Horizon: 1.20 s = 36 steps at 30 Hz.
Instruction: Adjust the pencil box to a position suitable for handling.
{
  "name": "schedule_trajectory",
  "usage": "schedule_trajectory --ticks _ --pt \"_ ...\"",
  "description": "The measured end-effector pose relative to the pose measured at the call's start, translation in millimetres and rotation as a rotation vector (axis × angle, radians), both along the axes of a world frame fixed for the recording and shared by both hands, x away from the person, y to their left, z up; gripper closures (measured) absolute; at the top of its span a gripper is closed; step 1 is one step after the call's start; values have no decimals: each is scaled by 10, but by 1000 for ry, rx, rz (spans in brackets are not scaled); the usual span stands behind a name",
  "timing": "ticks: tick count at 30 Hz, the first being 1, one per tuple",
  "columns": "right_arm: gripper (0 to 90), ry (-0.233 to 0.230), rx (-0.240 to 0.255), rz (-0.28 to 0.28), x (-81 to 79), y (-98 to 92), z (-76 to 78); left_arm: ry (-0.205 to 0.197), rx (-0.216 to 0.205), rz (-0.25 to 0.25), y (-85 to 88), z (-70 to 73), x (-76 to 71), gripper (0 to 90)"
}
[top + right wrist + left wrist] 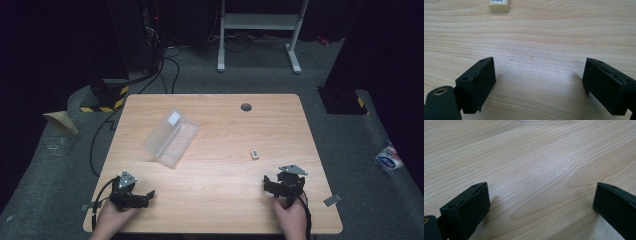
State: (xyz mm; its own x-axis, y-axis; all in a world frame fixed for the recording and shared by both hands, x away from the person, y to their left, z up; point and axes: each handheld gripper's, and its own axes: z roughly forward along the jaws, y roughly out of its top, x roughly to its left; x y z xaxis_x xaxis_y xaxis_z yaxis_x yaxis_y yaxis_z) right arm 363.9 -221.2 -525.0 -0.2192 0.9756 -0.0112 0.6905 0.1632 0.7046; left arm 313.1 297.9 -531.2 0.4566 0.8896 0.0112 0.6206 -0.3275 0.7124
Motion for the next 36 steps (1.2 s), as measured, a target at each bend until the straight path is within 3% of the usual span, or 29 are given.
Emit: schedule_trajectory --ticks 12,21,28,31,36 --pt "80 8 14 31 22 -24 1 0 -5 18 0 3 -18 23" --pt "79 9 -1 59 12 -16 -1 4 -3 102 -59 0 -19 1" --pt "76 10 -1 79 15 -3 -2 3 5 31 -65 3 -94 3" --pt "76 13 -2 82 17 -2 -1 -23 28 19 -80 8 -119 4" --pt "77 10 -2 100 23 3 -2 -40 37 42 -67 35 -111 18"
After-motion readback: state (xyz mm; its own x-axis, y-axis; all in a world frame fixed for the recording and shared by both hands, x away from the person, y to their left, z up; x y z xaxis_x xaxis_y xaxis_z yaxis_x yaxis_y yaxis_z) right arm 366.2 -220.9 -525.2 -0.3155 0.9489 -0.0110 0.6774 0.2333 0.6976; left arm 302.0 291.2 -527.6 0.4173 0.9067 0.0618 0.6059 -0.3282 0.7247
